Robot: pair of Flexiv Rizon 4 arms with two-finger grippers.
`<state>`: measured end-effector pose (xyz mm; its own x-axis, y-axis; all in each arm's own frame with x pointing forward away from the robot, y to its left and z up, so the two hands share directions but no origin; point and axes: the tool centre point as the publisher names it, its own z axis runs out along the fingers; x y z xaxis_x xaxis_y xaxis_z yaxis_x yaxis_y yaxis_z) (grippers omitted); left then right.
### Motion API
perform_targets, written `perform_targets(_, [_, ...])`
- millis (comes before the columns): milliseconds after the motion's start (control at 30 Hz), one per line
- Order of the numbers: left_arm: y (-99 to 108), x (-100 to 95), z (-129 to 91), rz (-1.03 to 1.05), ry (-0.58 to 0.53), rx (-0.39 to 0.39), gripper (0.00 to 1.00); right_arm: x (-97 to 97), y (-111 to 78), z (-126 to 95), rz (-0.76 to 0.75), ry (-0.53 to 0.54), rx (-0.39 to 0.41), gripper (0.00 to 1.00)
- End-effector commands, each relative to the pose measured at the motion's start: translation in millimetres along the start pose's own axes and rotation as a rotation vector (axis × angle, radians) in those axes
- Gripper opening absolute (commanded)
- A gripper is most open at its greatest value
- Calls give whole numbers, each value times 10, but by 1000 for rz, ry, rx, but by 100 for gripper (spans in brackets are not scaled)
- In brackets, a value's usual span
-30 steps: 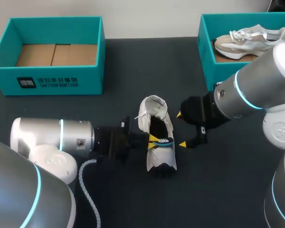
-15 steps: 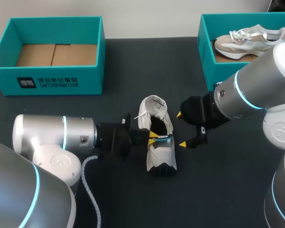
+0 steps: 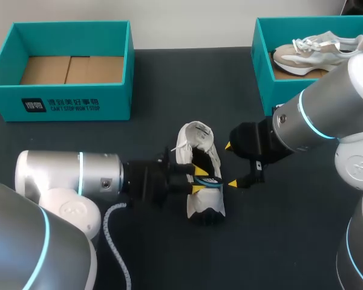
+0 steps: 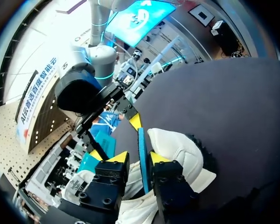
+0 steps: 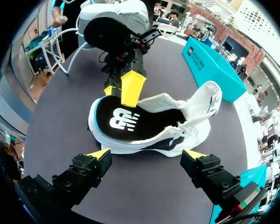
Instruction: Take the shoe out of the shoebox, open the shoe tongue, remove and reinsert the insole, then place the shoe into the shoebox
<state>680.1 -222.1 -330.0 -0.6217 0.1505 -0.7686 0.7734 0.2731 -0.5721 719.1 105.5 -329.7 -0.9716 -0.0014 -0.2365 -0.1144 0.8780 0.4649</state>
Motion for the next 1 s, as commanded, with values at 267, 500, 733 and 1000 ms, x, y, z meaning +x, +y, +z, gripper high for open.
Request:
perform_targets(267, [130, 163, 135, 40, 54, -38, 0, 15, 1, -2, -1, -2, 1, 100])
perform_targets(500, [325, 161, 89, 77, 66, -101, 0, 15, 1, -2, -1, -2, 1, 100])
perform_targets(733, [259, 133, -3, 23, 32, -66, 0, 15, 1, -2, -1, -2, 1, 100])
perform_targets(1000, [128, -34, -127, 0, -34, -30, 48, 15, 1, -2, -1, -2, 1, 100])
